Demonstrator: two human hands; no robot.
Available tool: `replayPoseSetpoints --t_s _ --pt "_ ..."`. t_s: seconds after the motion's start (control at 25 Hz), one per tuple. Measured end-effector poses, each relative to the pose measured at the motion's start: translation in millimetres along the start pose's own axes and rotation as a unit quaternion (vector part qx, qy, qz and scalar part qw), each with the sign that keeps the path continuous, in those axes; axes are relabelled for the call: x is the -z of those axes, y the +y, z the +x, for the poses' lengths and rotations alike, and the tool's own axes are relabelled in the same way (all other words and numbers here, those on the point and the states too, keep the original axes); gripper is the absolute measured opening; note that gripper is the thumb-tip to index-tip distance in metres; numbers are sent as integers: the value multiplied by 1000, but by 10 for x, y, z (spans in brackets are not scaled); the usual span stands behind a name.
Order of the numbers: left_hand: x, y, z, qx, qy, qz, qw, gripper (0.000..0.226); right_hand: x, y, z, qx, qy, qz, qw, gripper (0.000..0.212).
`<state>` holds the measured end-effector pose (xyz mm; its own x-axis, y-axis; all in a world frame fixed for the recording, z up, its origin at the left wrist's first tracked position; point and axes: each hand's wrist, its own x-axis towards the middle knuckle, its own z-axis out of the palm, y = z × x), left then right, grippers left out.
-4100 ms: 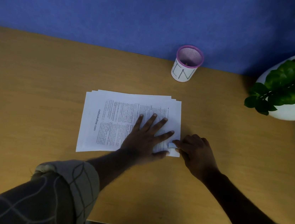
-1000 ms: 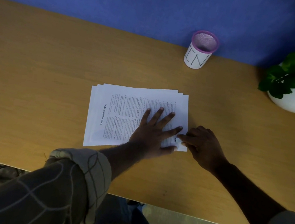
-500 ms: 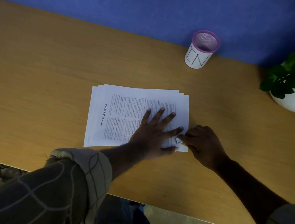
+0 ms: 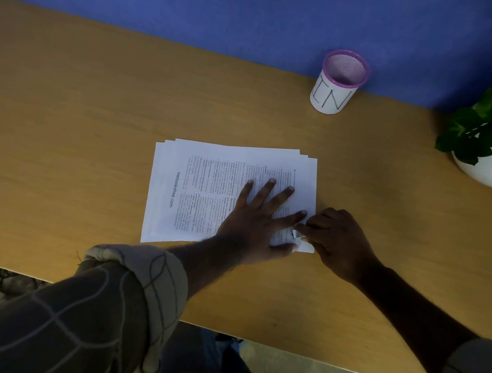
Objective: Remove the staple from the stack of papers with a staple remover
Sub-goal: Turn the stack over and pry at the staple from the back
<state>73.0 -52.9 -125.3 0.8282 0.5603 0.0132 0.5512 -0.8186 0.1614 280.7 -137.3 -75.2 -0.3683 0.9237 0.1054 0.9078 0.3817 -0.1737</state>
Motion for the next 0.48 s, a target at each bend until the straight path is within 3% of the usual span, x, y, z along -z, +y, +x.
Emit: replayPoseSetpoints --t_s 0.48 --pt "-20 1 1 -5 10 -3 1000 71 -93 -30 -82 -73 -3 42 996 26"
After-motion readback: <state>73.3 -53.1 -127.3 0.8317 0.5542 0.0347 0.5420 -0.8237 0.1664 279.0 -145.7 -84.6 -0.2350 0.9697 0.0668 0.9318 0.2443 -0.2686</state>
